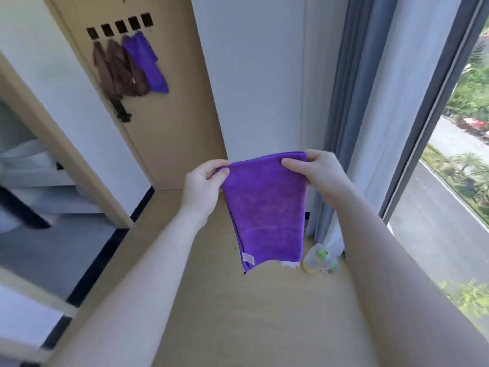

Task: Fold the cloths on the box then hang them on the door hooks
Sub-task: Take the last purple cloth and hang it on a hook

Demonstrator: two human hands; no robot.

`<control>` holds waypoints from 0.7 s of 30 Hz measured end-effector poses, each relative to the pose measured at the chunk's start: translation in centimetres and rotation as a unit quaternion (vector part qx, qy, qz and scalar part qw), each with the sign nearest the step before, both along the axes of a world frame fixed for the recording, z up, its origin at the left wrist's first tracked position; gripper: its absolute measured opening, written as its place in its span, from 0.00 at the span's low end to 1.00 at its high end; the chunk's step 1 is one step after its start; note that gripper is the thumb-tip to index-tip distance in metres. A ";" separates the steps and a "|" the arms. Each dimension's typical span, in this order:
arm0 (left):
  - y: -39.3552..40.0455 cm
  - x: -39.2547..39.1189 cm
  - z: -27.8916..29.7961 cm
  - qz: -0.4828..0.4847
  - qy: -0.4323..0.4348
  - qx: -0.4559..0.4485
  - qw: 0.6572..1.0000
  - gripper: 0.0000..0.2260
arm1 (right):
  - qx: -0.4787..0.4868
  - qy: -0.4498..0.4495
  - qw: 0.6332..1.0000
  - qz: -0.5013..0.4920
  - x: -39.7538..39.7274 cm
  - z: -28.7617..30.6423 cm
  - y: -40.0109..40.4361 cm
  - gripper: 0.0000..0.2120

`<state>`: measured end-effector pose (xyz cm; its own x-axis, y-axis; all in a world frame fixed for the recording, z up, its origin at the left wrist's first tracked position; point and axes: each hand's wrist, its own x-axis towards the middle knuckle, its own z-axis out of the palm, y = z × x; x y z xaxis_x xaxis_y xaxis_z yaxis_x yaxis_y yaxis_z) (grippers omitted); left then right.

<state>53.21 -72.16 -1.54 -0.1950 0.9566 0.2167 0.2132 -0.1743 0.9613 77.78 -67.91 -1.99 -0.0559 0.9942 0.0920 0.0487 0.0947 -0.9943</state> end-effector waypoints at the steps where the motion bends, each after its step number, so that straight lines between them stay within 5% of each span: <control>1: 0.8 -0.6 0.7 0.008 0.007 0.000 1.000 0.10 | -0.005 0.002 1.000 0.006 -0.6 0.5 1.4 0.05; 21: 19.2 -20.8 1.7 0.040 -0.036 0.008 0.999 0.09 | -0.024 -0.018 0.998 0.052 -20.5 2.2 20.8 0.04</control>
